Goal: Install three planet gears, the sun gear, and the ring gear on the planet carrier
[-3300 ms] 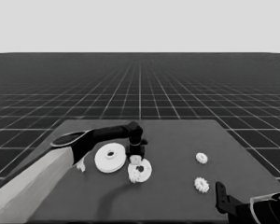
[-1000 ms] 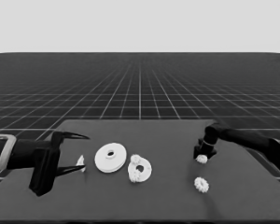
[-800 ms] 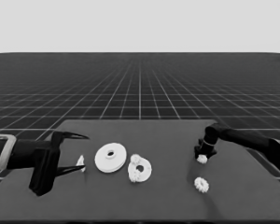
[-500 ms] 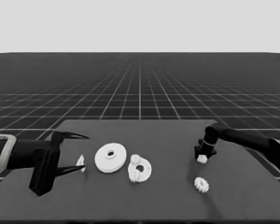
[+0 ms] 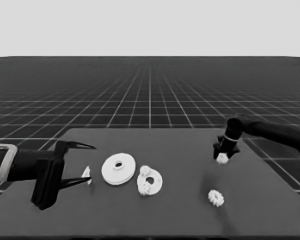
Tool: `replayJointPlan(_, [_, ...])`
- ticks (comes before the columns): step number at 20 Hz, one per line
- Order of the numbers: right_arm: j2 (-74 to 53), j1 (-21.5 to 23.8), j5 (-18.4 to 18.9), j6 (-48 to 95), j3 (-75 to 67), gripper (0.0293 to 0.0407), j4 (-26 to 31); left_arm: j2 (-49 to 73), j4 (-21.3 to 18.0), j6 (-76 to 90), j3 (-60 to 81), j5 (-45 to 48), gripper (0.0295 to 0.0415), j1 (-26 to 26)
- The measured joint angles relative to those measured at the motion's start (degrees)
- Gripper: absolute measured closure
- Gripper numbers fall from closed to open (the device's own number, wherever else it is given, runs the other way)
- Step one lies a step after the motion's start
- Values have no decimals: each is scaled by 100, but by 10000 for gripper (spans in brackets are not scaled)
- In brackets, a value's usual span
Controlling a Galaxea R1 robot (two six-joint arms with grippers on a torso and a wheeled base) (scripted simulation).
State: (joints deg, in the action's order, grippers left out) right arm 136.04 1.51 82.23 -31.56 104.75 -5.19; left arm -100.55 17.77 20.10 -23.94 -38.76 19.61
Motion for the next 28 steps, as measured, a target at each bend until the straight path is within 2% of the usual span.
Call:
replayJointPlan(2, [0, 8, 9, 1, 0, 388, 6, 0, 0, 0, 0, 0, 326, 0])
replayJointPlan(3, [78, -28, 188, -2527, -1897, 387, -382, 0, 0, 0, 0, 0, 326, 0])
replayJointPlan(4, [1026, -64, 389, -3829, -2546, 387, -509, 0, 0, 0, 0, 0, 326, 0])
replayJointPlan(5, [1855, -83, 491, -4352, -2405, 387, -529, 0, 0, 0, 0, 0, 326, 0])
replayJointPlan(8, [2885, -101, 550, -4606, -1741, 388, -519, 0, 0, 0, 0, 0, 326, 0])
replayJointPlan(12, [3100, -106, 556, -4608, -1513, 388, -515, 0, 0, 0, 0, 0, 326, 0])
replayJointPlan(14, [3202, -694, 378, -4412, -1177, 387, -1078, 0, 0, 0, 0, 0, 326, 0])
replayJointPlan(15, [3235, -827, 325, -4351, -1067, 388, -1192, 0, 0, 0, 0, 0, 326, 0])
replayJointPlan(22, [3286, -988, 241, -4260, -899, 388, -1345, 0, 0, 0, 0, 0, 326, 0])
replayJointPlan(24, [3287, -990, 239, -4259, -896, 328, -1347, 0, 0, 0, 0, 0, 326, 0])
replayJointPlan(25, [3287, -990, 238, -4259, -896, 319, -1348, 0, 0, 0, 0, 0, 326, 0])
replayJointPlan(28, [3287, -990, 238, -4259, -895, 315, -1348, 0, 0, 0, 0, 0, 326, 0])
